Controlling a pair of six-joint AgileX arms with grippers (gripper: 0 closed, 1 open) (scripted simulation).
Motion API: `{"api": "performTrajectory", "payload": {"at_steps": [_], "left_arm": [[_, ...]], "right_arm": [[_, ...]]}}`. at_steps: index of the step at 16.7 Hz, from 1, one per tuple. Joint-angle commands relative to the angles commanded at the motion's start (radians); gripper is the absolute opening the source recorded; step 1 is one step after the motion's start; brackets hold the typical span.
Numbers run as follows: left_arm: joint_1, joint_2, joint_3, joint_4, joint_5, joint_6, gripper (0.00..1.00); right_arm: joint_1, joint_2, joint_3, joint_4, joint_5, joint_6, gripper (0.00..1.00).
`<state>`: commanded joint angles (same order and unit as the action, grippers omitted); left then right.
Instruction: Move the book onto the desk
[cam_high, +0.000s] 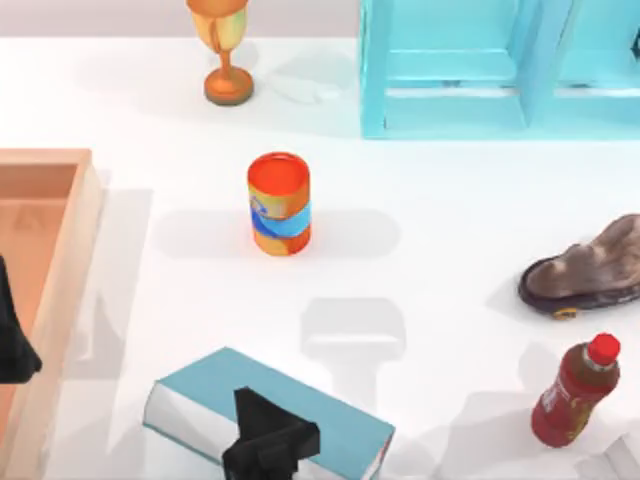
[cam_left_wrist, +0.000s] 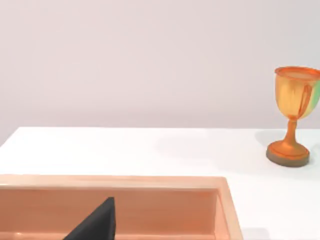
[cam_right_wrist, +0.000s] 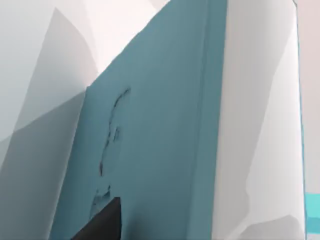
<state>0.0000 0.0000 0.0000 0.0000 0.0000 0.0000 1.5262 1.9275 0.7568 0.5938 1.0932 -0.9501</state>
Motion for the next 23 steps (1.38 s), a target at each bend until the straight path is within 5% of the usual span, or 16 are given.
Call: {"api": "performTrajectory", "payload": {"at_steps": [9, 23], "left_arm": [[0.000, 0.000, 0.000, 0.000, 0.000, 0.000, 1.00], [0.000, 0.000, 0.000, 0.000, 0.000, 0.000, 1.00]], "right_arm": [[0.071, 0.030, 0.022, -0.109, 0.007, 0.102, 1.00], [0.417, 0.156, 0.355, -1.191, 0.190, 0.939, 1.00]]}}
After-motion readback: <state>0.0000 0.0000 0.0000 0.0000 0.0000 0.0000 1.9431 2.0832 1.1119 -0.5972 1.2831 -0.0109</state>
